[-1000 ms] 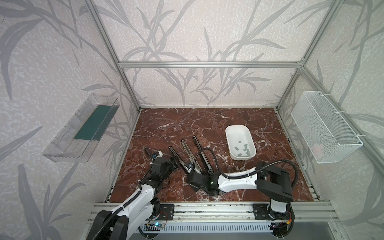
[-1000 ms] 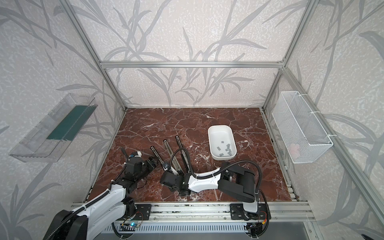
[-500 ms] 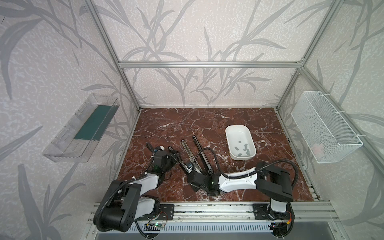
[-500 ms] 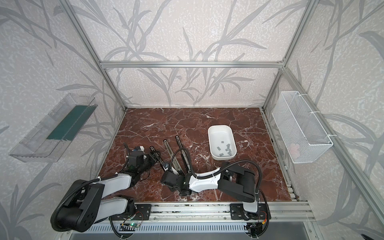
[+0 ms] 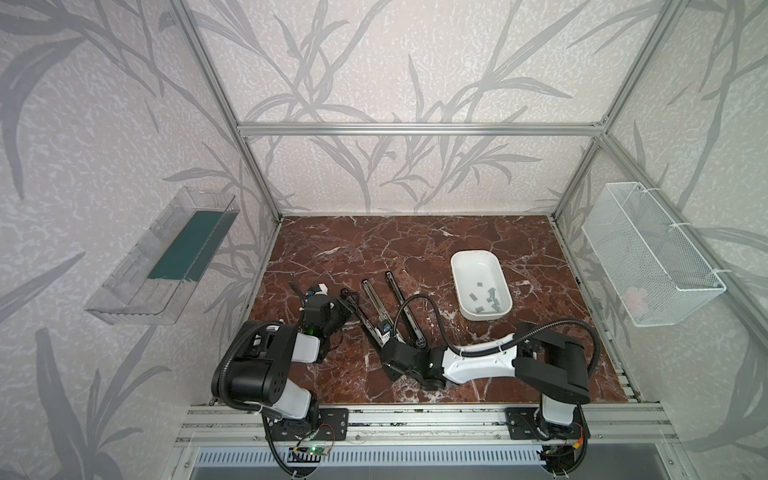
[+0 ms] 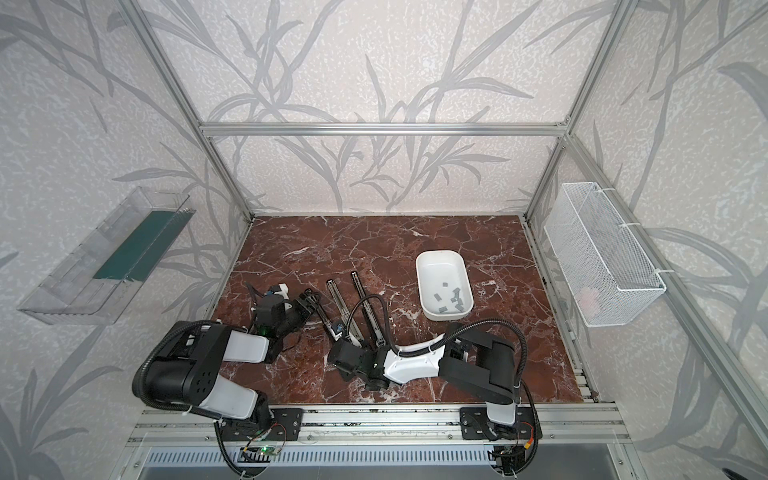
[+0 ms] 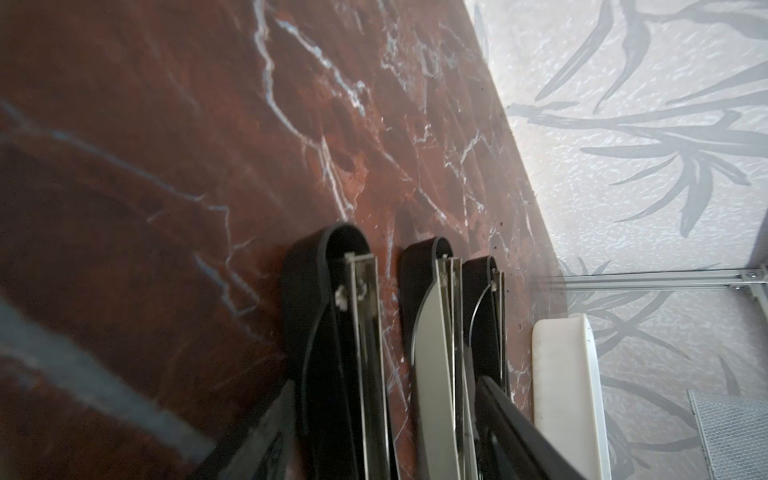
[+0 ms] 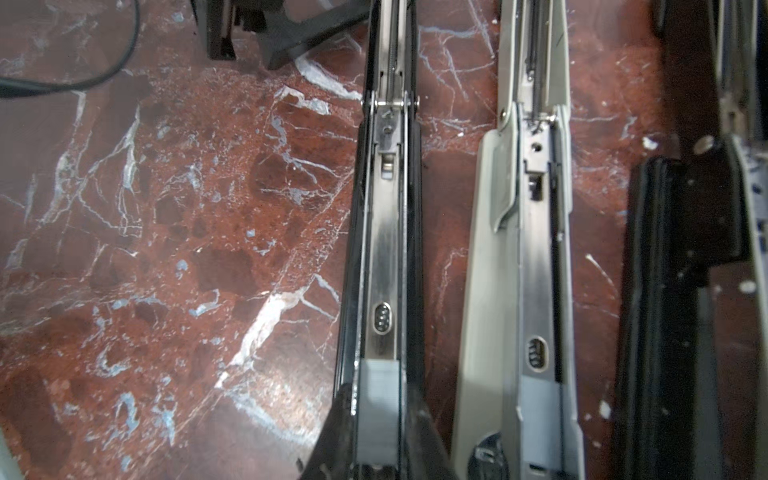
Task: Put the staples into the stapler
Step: 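Lower the left gripper onto the black stapler nearest it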
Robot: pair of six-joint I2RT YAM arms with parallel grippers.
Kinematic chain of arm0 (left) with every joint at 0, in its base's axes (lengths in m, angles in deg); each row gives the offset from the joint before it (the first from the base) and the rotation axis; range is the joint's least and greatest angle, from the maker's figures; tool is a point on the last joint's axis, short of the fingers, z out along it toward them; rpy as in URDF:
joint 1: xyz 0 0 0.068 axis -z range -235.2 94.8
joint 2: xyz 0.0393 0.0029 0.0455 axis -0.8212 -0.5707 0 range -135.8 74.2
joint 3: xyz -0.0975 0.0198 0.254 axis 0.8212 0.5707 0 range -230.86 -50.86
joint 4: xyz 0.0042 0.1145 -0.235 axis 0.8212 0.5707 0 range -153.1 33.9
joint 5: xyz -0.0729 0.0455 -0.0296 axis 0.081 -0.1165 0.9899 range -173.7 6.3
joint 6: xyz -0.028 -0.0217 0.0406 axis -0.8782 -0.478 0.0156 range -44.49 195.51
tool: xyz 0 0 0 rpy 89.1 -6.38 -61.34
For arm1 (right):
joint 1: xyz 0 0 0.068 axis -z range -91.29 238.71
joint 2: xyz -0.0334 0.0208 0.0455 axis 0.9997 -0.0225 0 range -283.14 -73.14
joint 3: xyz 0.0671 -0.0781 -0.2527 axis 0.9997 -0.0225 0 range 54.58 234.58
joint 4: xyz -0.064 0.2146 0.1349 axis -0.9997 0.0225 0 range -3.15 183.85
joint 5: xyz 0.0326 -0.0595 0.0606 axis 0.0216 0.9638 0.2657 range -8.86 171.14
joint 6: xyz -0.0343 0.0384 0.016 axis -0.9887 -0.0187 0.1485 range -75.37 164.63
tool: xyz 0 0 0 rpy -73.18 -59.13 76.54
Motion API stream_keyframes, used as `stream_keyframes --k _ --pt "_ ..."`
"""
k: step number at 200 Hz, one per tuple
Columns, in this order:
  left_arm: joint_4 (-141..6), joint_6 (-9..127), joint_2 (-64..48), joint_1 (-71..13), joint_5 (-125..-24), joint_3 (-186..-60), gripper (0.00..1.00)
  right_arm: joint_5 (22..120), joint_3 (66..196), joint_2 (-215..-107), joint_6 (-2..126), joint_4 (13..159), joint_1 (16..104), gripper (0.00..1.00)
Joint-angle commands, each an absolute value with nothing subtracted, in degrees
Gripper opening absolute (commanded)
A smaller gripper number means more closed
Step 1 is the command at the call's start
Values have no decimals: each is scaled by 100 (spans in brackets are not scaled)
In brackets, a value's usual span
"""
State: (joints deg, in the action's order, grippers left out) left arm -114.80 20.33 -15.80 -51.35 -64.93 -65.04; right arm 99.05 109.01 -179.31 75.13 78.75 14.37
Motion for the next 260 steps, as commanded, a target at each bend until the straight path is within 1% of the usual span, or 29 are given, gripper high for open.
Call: stream_keyframes --k 1,14,26,35,46,58,76,100,117,128,149,158,182,203,217,240,260 --pt "-12207 1946 -2331 -5411 -6018 -6387 71 9510 10742 -17688 7400 7666 1371 0" --pt "-12771 1722 -2842 -5611 -5641 -6467 71 9488 10676 -17647 7393 7609 1364 0" --pt "-13558 1485 -3427 -5751 -5281 -6545 67 9463 10612 -17599 7340 7544 1366 0" --pt "-14361 1296 -3910 -5829 -5102 -6545 63 9470 10558 -17556 7322 7504 1365 0" --pt "-14422 1239 -4194 -5894 -4987 -6684 60 9493 10516 -17520 7312 7492 1367 0" --pt "-14422 1411 -4206 -5874 -4999 -6724 58 9512 10503 -17507 7298 7506 1371 0" --pt "-14369 1542 -3926 -5886 -5047 -6586 57 9512 10527 -17526 7254 7511 1372 0" --pt "-13707 1775 -3469 -5870 -5084 -6568 58 9505 10631 -17588 7223 7560 1371 0" --pt "-13669 1907 -3238 -5842 -5081 -6473 57 9536 10709 -17622 7234 7606 1375 0" --pt "-13559 2001 -3052 -5832 -5081 -6429 54 9538 10723 -17641 7233 7613 1394 0" --pt "-12998 2269 -2642 -5732 -5048 -6537 44 9529 10723 -17659 7201 7596 1400 0" --pt "-12746 2406 -2455 -5612 -5107 -6597 42 9521 10715 -17661 7175 7579 1399 0" --pt "-11852 2889 -1727 -5132 -5543 -6741 42 9523 10646 -17642 7129 7497 1395 0" --pt "-10443 3540 -878 -4644 -6115 -7048 42 9529 10585 -17590 7074 7453 1397 0" --pt "-9632 3845 -423 -4440 -6298 -7251 42 9546 10539 -17571 7033 7412 1400 0" --pt "-9355 3956 13 -4365 -6476 -7214 42 9593 10505 -17553 6966 7426 1399 0" --pt "-9224 4052 72 -4353 -6408 -7242 42 9615 10464 -17529 6929 7402 1390 0"
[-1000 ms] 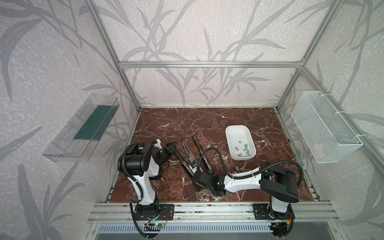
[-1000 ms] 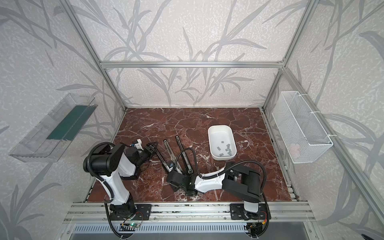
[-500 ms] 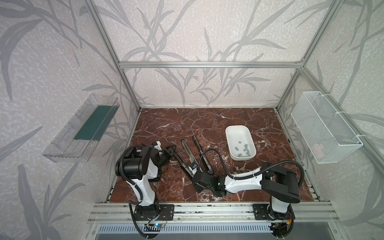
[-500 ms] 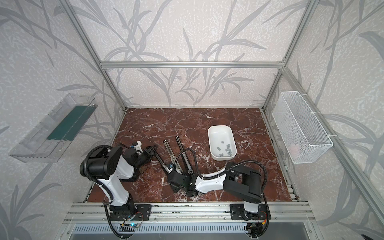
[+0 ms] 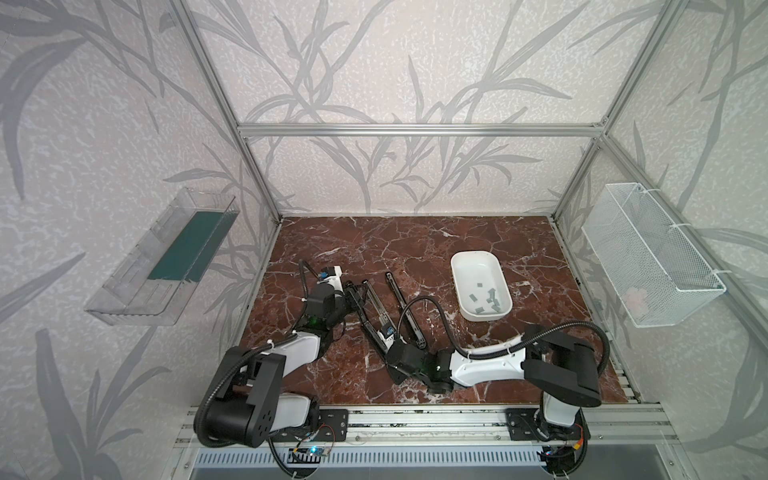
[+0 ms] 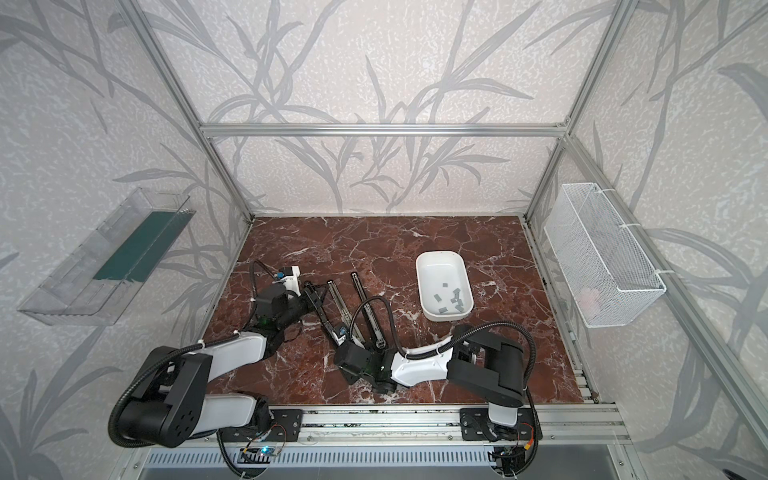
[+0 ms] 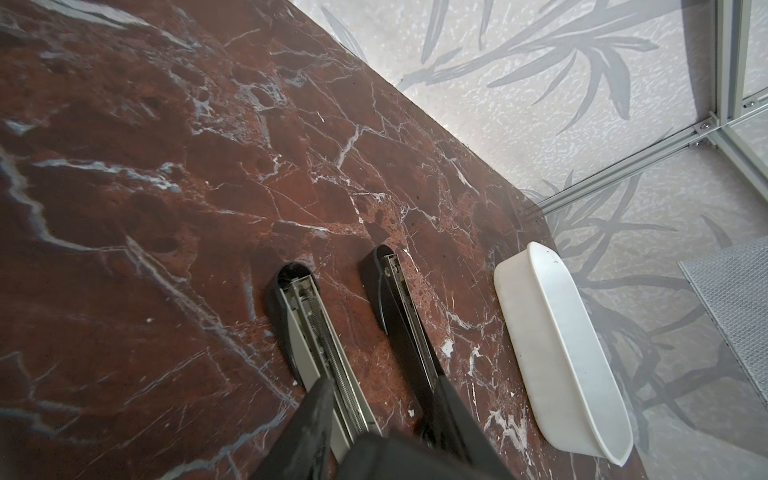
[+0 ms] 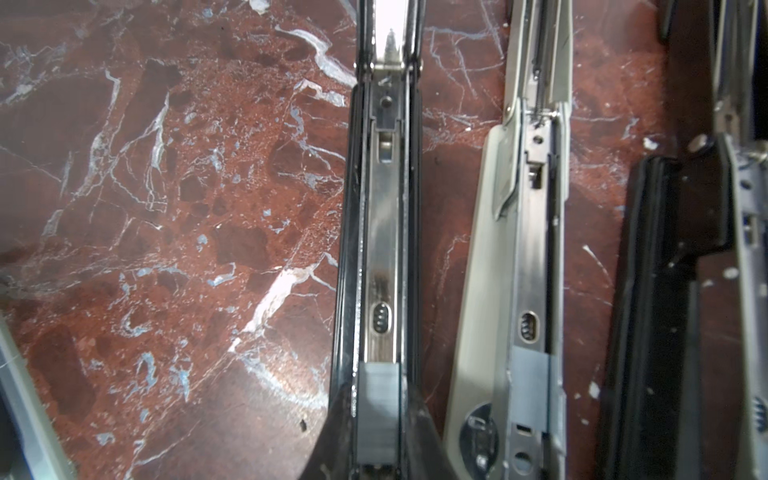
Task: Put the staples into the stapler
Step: 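Lower the left gripper onto the black stapler nearest it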
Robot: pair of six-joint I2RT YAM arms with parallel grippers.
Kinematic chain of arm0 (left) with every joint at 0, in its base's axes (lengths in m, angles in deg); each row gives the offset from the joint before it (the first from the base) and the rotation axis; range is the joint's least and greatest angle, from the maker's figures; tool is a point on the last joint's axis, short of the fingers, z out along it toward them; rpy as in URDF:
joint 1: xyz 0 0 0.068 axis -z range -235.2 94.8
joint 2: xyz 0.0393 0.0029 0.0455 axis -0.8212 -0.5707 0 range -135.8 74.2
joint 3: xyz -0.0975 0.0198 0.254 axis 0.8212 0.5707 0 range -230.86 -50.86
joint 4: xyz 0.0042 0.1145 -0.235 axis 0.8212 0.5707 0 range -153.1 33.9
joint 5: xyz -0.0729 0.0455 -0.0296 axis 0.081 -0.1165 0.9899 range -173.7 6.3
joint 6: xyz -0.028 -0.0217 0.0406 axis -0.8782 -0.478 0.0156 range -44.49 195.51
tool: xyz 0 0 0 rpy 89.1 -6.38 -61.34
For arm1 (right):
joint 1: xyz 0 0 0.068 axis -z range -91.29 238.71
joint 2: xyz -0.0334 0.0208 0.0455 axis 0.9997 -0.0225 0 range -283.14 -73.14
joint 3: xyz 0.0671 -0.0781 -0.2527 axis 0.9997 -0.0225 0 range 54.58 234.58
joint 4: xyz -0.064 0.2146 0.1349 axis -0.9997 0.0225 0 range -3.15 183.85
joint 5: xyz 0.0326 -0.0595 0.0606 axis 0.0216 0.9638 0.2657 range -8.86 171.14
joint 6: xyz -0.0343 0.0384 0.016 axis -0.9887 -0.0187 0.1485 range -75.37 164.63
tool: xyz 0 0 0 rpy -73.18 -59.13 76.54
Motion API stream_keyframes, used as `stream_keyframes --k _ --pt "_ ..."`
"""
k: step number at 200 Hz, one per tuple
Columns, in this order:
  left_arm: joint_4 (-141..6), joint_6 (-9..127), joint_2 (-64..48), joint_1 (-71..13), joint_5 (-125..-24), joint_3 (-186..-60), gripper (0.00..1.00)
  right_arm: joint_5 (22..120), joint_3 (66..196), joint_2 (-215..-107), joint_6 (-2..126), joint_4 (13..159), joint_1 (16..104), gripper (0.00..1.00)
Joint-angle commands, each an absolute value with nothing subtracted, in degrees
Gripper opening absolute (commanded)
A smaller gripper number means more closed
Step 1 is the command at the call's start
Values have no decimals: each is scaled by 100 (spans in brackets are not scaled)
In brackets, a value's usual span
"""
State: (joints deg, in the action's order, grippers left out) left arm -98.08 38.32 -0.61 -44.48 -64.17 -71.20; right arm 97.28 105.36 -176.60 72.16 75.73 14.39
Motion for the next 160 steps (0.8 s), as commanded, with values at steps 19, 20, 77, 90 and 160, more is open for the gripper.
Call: stream_keyframes --k 19,20,77,90,160 --pt "-9368 4139 33 -4242 -6344 -7205 42 9658 10433 -17526 6883 7406 1392 0" --pt "-9368 4158 35 -4235 -6346 -7205 42 9660 10433 -17522 6882 7404 1392 0" --pt "-9615 4680 350 -3388 -6956 -6815 42 9679 10441 -17630 6811 7352 1387 1" --pt "-9645 4775 605 -3219 -7110 -6653 42 9689 10446 -17659 6818 7337 1392 2" --pt "-9435 5034 1774 -2786 -7328 -6076 46 9741 10306 -17663 6791 7166 1391 7"
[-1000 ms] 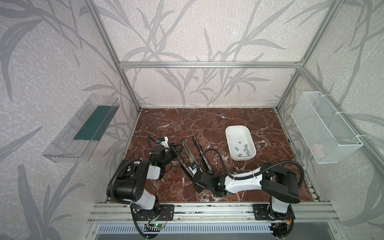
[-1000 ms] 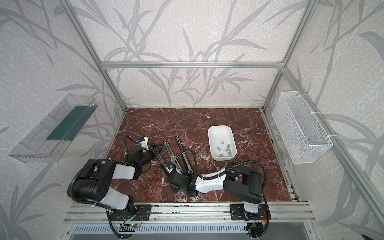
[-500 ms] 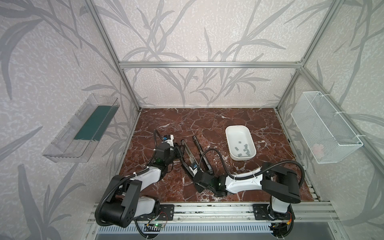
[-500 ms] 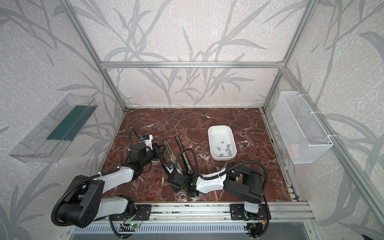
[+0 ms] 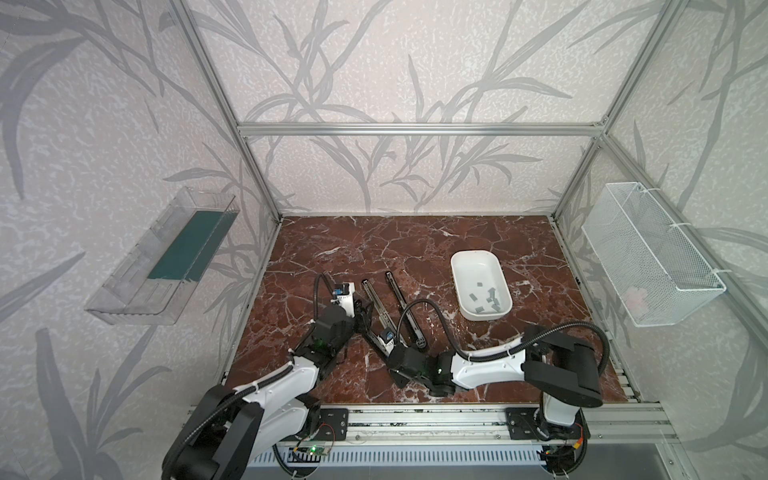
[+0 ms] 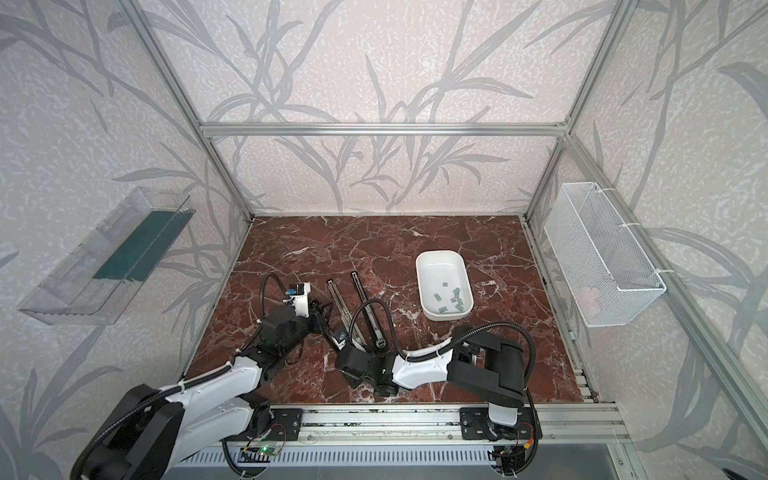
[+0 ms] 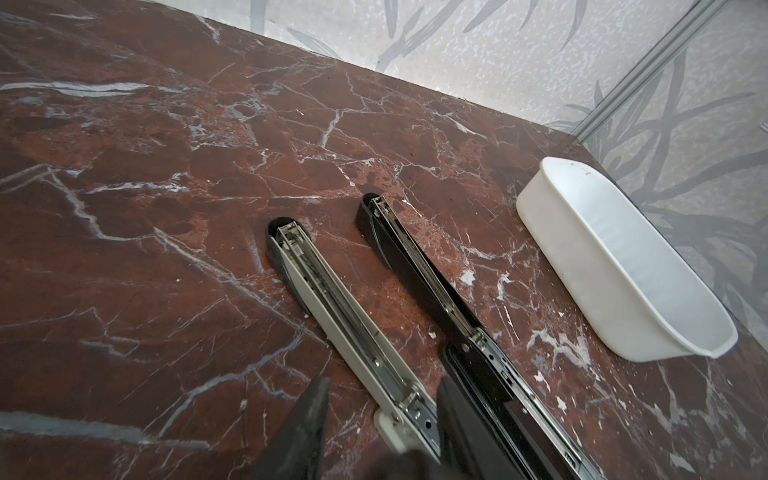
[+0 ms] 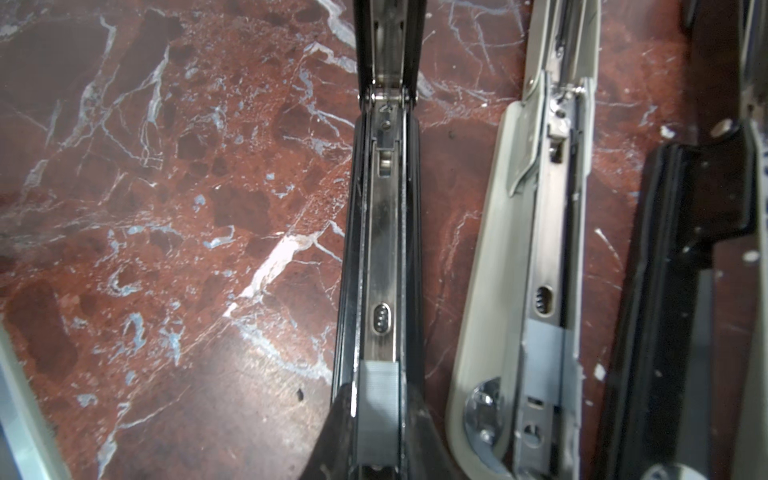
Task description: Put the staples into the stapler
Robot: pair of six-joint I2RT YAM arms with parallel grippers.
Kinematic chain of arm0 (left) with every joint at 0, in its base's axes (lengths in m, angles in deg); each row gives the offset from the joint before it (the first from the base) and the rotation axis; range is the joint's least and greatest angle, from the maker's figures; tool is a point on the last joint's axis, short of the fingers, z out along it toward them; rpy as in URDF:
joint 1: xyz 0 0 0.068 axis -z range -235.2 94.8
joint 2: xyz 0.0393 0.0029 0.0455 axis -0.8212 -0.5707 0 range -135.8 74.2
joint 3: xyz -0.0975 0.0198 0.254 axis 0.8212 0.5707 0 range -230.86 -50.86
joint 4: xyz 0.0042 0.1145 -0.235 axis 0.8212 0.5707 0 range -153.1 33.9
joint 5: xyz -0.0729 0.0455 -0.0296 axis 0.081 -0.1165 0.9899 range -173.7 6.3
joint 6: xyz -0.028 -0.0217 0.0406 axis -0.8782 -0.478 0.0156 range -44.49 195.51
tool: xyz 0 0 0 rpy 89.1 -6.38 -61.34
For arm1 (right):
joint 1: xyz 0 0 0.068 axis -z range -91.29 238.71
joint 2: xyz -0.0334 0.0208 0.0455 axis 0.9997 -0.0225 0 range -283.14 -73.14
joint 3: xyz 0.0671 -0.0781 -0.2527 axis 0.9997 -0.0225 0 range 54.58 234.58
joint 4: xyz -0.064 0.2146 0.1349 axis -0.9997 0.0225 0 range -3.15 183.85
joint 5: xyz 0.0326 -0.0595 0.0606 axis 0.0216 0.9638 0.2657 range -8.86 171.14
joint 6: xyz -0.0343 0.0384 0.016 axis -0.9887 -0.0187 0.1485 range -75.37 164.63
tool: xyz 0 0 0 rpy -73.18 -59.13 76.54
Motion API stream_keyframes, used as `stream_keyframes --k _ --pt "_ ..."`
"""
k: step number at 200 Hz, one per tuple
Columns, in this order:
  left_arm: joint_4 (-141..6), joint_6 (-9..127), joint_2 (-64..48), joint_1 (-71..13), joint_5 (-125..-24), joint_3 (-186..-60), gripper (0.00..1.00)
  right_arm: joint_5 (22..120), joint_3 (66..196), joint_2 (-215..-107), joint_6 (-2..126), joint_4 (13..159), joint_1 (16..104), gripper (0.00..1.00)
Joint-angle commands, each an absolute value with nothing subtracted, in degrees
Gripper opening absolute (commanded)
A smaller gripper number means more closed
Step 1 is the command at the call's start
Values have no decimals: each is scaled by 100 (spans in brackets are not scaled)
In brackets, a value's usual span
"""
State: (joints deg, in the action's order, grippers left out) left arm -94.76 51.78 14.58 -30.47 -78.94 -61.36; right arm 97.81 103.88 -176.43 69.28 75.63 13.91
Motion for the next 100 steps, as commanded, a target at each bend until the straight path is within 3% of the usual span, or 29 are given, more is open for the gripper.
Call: stream_keyframes --k 1,41,100 --pt "-9437 5036 1784 -2782 -7326 -6078 47 9741 10303 -17665 6787 7165 1392 7" --pt "-9583 5159 1967 -2647 -7279 -5936 53 9740 10122 -17592 6802 6982 1392 13" --pt "-10351 5342 1671 -2265 -7258 -5581 53 9724 9936 -17518 6772 6706 1392 18"
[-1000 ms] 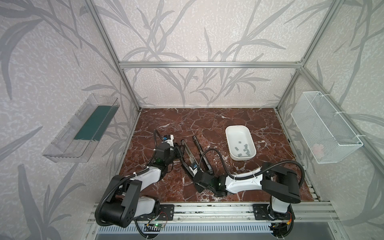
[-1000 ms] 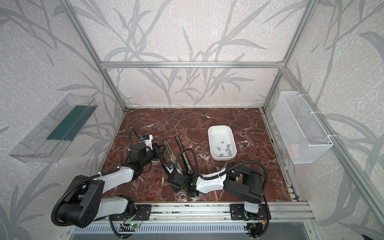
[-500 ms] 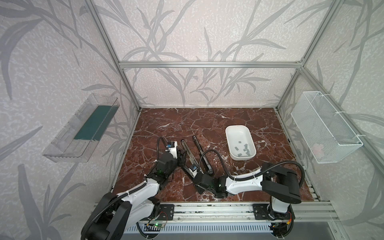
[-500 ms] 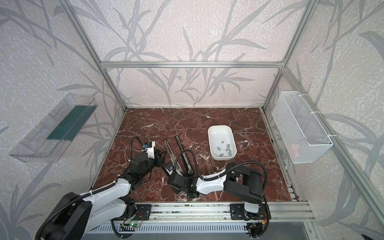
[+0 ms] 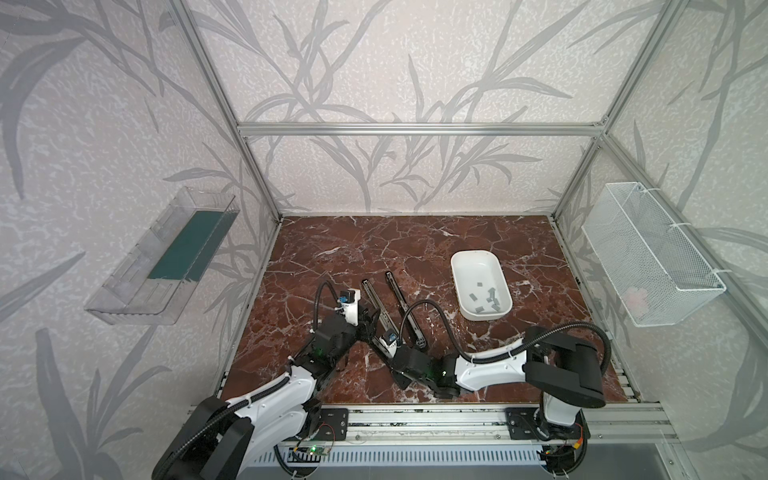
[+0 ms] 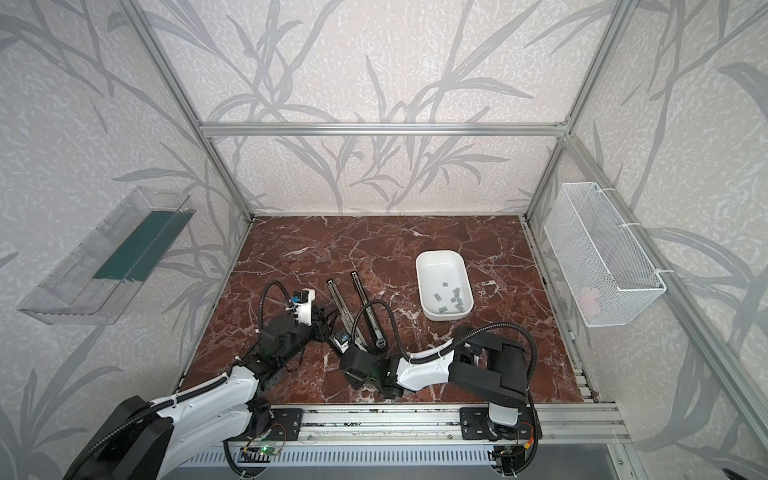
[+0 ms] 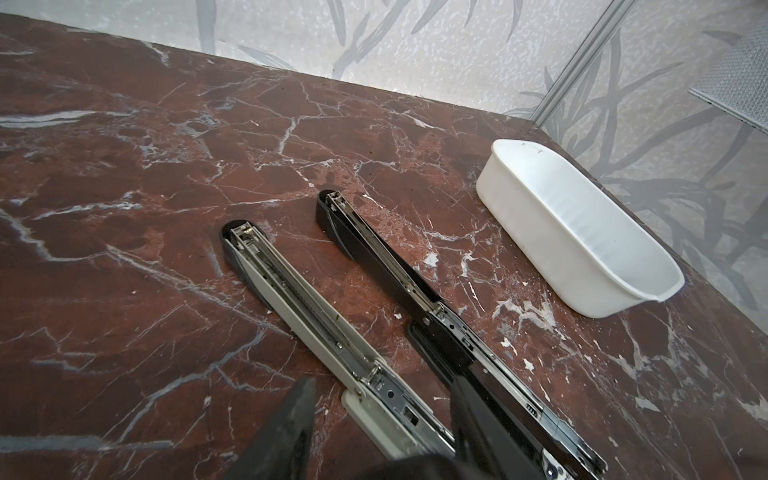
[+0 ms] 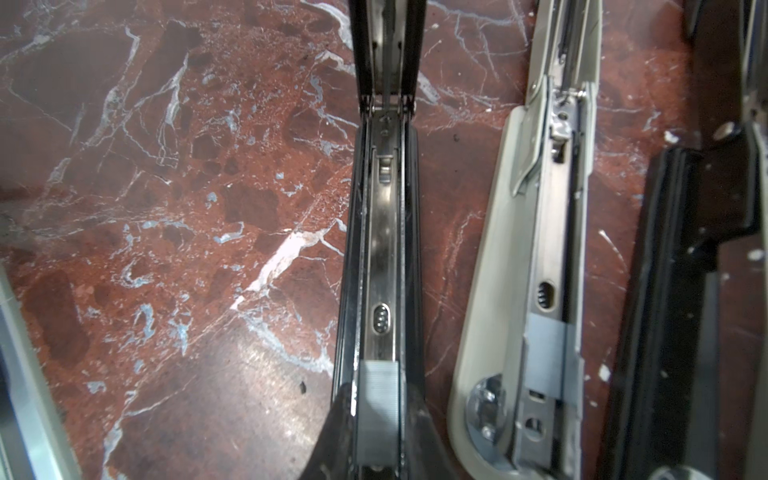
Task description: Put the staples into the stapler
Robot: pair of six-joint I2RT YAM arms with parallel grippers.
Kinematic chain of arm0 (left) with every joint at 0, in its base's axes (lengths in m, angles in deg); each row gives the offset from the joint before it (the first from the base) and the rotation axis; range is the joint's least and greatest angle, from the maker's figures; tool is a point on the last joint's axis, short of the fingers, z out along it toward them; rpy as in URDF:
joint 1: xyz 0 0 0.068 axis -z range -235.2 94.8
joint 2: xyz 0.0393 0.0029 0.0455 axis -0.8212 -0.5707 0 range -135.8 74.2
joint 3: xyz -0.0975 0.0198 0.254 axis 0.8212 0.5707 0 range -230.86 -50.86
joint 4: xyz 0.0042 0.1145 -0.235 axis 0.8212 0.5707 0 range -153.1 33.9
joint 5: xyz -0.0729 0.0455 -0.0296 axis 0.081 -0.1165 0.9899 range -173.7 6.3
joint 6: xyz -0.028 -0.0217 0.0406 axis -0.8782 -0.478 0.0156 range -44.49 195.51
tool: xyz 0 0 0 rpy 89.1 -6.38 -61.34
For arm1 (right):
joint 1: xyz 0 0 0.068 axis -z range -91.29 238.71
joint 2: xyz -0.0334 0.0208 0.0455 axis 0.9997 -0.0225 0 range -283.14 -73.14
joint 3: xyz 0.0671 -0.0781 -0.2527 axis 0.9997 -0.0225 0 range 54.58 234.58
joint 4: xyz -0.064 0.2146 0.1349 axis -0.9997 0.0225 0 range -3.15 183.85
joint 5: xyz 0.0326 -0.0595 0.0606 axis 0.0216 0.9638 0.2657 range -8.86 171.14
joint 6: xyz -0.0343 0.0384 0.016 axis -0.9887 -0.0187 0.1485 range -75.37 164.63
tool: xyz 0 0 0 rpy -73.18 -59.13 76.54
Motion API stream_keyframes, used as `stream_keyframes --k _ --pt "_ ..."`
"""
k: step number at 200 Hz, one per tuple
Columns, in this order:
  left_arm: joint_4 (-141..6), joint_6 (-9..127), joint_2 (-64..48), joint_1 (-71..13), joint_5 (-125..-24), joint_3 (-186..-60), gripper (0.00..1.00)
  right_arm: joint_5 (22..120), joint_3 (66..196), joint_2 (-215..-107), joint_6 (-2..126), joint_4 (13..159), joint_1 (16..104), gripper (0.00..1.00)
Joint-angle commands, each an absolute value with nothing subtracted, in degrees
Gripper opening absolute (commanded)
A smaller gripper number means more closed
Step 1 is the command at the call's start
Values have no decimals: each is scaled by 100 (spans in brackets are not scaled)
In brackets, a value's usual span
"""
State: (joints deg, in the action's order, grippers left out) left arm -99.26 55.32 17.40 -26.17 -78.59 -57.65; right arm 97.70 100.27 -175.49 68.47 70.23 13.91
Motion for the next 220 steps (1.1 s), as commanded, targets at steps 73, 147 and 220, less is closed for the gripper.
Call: stream_keyframes --k 73,147,220 --pt "-10241 5574 2003 -1622 -7926 -5267 53 9757 9759 -17475 6830 6387 1392 23" --pt "-10205 5722 1867 -1338 -8492 -5227 52 9893 9419 -17265 6932 6118 1387 27" --pt "-9973 5871 1604 -1326 -9479 -5507 36 9923 8874 -16679 6846 5854 1390 33"
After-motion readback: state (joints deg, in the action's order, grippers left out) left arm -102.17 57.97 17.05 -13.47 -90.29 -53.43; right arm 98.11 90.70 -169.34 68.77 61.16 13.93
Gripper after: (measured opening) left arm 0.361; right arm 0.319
